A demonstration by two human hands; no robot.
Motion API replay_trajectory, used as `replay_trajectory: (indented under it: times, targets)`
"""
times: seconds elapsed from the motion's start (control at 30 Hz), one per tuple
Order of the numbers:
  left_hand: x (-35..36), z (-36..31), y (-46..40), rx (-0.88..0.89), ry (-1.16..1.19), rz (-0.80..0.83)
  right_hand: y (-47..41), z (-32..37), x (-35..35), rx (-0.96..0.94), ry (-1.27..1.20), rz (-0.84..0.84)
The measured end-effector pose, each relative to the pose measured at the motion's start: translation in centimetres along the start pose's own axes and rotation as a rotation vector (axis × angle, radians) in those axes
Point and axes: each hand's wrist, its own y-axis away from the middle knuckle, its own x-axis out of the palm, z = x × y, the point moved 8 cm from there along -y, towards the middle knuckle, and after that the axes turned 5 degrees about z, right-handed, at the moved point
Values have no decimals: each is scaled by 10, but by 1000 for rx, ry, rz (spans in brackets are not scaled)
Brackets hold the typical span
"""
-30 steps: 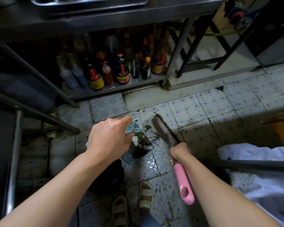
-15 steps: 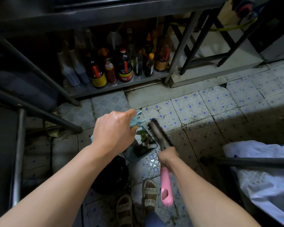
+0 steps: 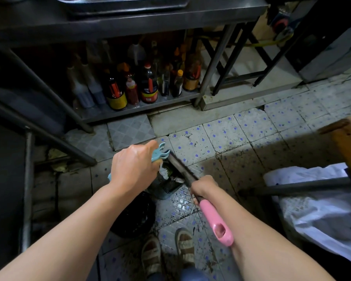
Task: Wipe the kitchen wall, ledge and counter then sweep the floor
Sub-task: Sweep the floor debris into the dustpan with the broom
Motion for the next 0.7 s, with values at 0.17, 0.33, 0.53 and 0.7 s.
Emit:
replay_trajectory:
  times: [0.17, 0.33, 0.53, 0.7]
  targets:
    - [-1, -8, 14, -18, 15, -13, 1, -2, -25, -16, -15, -31]
    - [4, -31, 31, -72, -5, -29, -6, -16, -57, -39, -1, -45]
    - [13, -64, 64, -187, -17, -57, -15, -42, -86, -70, 62, -41]
    - [26, -88, 83, -219, -29, -52, -25, -64, -105, -84, 93, -70]
